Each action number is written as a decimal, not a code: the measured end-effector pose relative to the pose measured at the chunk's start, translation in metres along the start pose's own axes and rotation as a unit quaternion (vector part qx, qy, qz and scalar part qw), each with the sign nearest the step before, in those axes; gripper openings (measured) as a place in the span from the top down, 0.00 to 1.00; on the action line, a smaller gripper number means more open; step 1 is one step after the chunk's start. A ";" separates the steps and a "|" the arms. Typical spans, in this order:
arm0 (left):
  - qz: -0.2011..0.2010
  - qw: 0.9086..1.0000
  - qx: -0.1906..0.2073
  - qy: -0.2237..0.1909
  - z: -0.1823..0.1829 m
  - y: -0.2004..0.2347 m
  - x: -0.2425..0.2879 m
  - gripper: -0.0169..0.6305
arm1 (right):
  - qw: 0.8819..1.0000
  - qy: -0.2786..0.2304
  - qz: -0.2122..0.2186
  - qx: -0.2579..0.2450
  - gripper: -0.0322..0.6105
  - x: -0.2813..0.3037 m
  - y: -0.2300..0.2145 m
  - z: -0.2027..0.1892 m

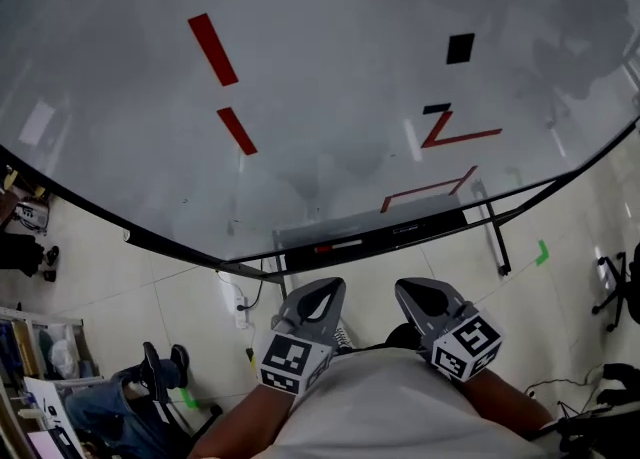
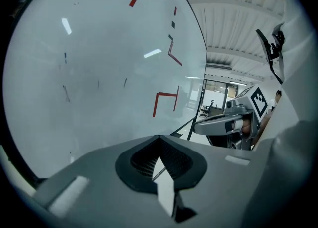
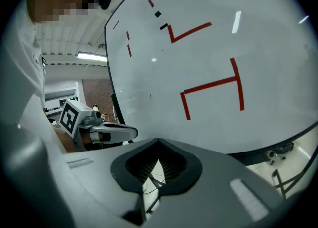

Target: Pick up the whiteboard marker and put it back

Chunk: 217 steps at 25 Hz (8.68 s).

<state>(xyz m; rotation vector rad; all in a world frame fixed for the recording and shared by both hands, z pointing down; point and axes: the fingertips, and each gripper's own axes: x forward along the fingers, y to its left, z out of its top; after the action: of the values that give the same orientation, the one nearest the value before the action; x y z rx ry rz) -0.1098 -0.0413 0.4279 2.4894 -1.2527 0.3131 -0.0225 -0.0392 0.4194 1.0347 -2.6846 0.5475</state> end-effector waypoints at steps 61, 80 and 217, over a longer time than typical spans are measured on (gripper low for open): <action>-0.011 0.843 0.425 0.329 -0.113 0.067 0.120 0.86 | 0.999 0.034 0.036 -0.002 0.95 0.008 -0.080 0.008; 0.030 0.829 0.446 0.338 -0.118 0.073 0.129 0.88 | 0.999 0.035 0.041 -0.001 0.95 0.008 -0.077 0.005; 0.047 0.928 0.335 0.155 -0.021 0.024 0.065 0.89 | 0.999 0.019 0.038 -0.009 0.95 0.010 -0.067 0.017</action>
<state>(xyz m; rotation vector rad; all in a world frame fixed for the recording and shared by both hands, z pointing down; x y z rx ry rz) -0.0920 -0.0939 0.4735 2.7419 -1.2760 1.2956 0.0151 -0.0981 0.4251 0.9104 -2.6993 0.5517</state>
